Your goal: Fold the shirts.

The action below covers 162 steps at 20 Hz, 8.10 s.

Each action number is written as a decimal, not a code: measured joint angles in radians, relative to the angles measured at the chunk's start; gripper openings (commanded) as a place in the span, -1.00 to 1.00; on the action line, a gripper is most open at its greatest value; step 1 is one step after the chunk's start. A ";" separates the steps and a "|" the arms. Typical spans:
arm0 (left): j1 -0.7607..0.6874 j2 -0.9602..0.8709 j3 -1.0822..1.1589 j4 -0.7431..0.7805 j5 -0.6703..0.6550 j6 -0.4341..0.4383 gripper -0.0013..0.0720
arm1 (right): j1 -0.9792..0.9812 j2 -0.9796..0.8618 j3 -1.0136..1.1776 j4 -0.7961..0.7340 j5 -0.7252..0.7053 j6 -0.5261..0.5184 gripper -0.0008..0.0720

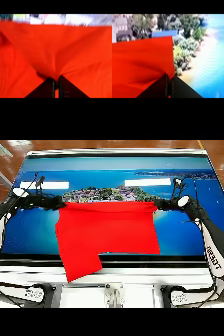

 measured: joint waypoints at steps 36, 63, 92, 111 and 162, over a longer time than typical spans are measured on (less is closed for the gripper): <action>0.362 0.432 -0.797 0.109 -0.305 -0.011 0.66 | -0.480 0.272 -0.156 -0.002 0.791 -0.055 0.45; 0.212 0.386 -0.834 0.023 -0.178 0.035 -0.85 | -0.409 0.213 -0.577 0.317 0.606 -0.213 0.73; 0.191 -0.039 0.018 -0.189 -0.112 0.090 -0.85 | 0.048 -0.213 0.292 0.051 0.238 0.018 -0.81; 0.197 -0.101 0.155 -0.187 -0.370 -0.059 0.65 | -0.107 -0.341 0.332 0.329 0.526 0.004 0.94; 0.240 0.387 0.184 -0.227 -0.261 -0.005 -0.85 | 0.534 -0.233 0.332 0.499 0.320 0.197 0.79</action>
